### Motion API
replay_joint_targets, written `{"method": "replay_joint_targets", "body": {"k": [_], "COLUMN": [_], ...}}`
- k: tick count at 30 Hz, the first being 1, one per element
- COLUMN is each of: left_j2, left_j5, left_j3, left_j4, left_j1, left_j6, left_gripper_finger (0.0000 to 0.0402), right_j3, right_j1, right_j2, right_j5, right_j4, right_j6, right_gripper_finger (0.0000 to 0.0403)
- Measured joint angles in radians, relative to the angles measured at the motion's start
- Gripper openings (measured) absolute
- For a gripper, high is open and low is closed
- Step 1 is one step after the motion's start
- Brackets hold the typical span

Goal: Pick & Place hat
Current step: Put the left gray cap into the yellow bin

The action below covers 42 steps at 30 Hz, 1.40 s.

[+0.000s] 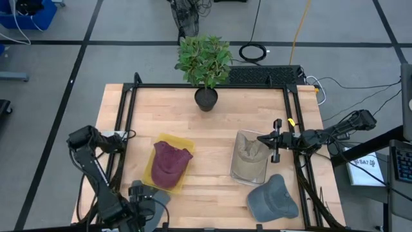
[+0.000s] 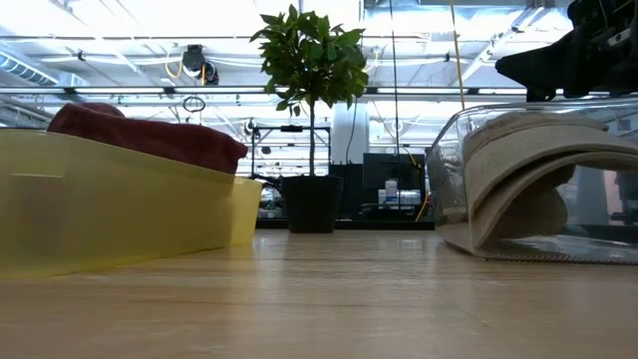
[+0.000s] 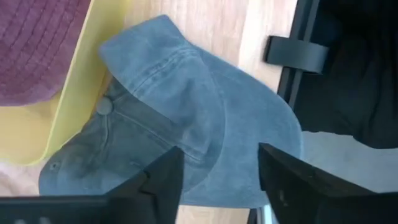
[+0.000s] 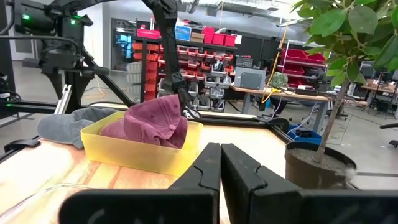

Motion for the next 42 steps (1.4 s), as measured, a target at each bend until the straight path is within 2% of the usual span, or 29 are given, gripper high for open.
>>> {"method": "replay_joint_targets", "body": {"k": [5,11,32,42], "left_j2": [0.032,0.066,0.121,0.121], "left_j5": [0.008,0.015,0.017,0.024], "left_j3": [0.0,0.0,-0.001,-0.002], "left_j4": [-0.025,-0.026,-0.042,-0.036], "left_j1": [-0.008,-0.008,-0.007,-0.007], "left_j6": [-0.005,0.01,0.049,0.0], "left_gripper_finger": [0.0257,0.0283,0.0284,0.0244], "right_j3": [0.0,0.0,0.0,0.0], "right_j1": [0.0,0.0,0.0,0.0], "right_j2": [0.0,0.0,0.0,0.0], "right_j5": [0.0,0.0,0.0,0.0], "right_j4": [0.0,0.001,0.004,0.004], "right_j6": [-0.001,-0.003,-0.003,-0.003], "right_gripper_finger": [0.0,0.0,0.0,0.0]}}
